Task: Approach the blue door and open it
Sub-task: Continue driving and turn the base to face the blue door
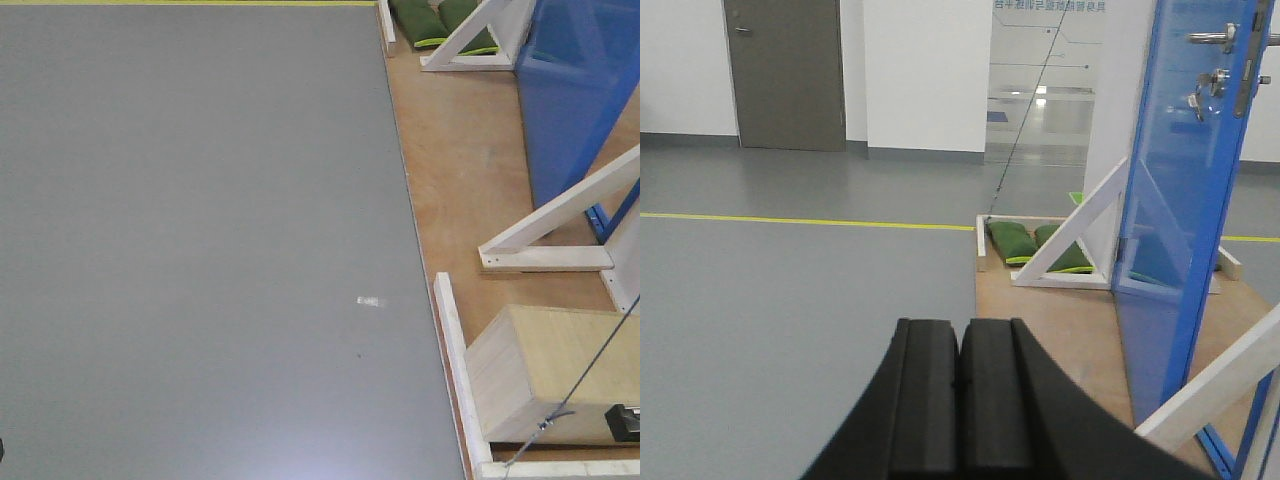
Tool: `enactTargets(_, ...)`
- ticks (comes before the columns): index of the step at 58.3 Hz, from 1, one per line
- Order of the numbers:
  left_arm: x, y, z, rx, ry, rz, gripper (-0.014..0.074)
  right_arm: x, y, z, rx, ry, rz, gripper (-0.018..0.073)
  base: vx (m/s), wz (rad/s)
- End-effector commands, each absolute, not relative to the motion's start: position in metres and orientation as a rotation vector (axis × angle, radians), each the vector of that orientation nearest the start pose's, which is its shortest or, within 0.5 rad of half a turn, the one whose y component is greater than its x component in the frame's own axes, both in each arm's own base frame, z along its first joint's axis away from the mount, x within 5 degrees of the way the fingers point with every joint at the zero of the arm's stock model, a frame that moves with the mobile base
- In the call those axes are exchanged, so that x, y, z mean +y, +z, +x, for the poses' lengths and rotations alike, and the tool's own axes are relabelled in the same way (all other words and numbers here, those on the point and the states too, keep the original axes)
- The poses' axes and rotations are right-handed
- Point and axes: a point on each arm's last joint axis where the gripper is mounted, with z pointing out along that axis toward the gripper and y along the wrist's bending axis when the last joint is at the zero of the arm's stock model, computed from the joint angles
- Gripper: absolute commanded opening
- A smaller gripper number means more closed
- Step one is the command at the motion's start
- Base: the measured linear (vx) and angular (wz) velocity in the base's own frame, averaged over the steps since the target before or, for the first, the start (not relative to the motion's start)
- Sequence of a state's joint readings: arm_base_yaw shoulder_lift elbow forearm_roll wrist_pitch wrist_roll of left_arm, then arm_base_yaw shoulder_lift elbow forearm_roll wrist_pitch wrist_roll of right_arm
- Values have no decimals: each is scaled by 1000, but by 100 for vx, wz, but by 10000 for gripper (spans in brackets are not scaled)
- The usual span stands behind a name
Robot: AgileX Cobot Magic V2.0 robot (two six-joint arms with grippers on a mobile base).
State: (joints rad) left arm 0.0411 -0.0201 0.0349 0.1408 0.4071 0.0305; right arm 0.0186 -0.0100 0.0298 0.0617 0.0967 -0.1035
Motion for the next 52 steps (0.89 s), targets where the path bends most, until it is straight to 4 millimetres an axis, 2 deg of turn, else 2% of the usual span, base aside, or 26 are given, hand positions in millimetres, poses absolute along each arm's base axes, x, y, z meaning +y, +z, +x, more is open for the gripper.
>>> enactTargets(1, 6, 174, 53, 1816, 188, 77, 70, 1, 196, 56, 1519, -29, -53, -11, 46, -3)
enactTargets(52, 6, 175, 53, 1815, 188, 77, 70, 1, 196, 56, 1521, -29, -53, -11, 45, -4)
